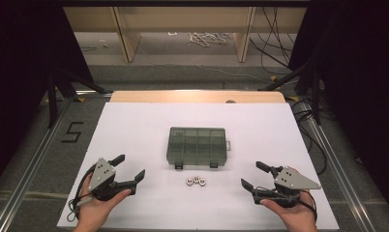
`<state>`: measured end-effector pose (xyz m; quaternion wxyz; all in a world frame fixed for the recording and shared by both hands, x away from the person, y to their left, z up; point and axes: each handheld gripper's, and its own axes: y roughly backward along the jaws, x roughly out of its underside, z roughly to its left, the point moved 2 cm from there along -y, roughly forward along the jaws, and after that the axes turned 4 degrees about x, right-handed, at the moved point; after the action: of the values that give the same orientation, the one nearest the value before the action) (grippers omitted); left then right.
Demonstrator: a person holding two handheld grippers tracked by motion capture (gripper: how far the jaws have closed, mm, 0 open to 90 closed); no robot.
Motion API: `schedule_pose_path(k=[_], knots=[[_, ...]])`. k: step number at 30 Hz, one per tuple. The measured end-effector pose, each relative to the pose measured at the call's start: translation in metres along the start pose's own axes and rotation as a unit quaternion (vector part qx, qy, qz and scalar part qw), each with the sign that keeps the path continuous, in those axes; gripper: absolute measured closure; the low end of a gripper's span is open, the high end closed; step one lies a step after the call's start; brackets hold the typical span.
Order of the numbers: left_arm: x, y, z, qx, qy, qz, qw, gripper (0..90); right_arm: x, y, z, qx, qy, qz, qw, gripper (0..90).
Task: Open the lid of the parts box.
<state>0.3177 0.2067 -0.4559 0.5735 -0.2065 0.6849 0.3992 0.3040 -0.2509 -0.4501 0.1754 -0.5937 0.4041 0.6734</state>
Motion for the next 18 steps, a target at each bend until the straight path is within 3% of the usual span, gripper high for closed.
schedule_pose_path(k=[3,4,6,8,9,10,11,13,14,15,16,17,18], knots=[[0.000,-0.001,0.001,-0.004,-0.003,0.003,1.0000,16.2,0.001,-0.002,0.000,-0.001,-0.004,-0.009,0.9999,22.7],[0.001,-0.002,0.002,0.003,-0.003,0.006,1.0000,18.5,0.001,-0.005,-0.002,0.001,0.005,-0.027,0.9996,22.8],[0.001,-0.001,0.003,-0.001,-0.001,0.010,0.9999,23.1,0.001,-0.004,-0.002,0.001,0.000,-0.011,0.9999,23.0],[0.001,-0.002,0.004,0.002,0.007,0.010,0.9999,27.1,0.003,-0.007,-0.002,0.000,-0.003,-0.013,0.9999,24.2],[0.000,-0.002,0.004,0.000,0.004,0.008,1.0000,32.3,0.003,-0.006,-0.004,0.015,0.013,-0.007,0.9998,25.9],[0.000,-0.002,0.006,-0.001,-0.009,0.007,0.9999,32.3,0.003,-0.006,-0.004,0.015,0.013,-0.007,0.9998,25.9],[-0.001,-0.001,0.006,-0.006,-0.018,0.007,0.9998,40.7,0.002,-0.007,-0.005,0.015,0.010,-0.014,0.9997,31.2],[-0.002,0.000,0.007,-0.012,-0.019,0.005,0.9997,44.8,0.002,-0.005,-0.005,0.019,0.008,-0.005,0.9998,35.6],[-0.001,0.001,0.009,-0.009,-0.019,0.008,0.9998,54.4,0.001,-0.004,-0.006,0.026,0.021,-0.001,0.9994,46.9],[0.000,0.001,0.009,-0.008,-0.015,0.012,0.9998,58.9,0.001,-0.003,-0.007,0.018,0.022,0.009,0.9995,52.8],[0.002,0.001,0.010,-0.006,-0.011,0.015,0.9998,58.9,0.001,-0.003,-0.007,0.018,0.022,0.009,0.9995,52.8],[0.002,0.001,0.011,-0.002,-0.006,0.016,0.9999,71.2,0.002,-0.003,-0.007,0.017,0.032,0.021,0.9991,62.8],[0.002,0.001,0.012,0.001,0.007,0.016,0.9999,75.5,0.001,-0.004,-0.008,0.018,0.043,0.019,0.9987,67.1]])
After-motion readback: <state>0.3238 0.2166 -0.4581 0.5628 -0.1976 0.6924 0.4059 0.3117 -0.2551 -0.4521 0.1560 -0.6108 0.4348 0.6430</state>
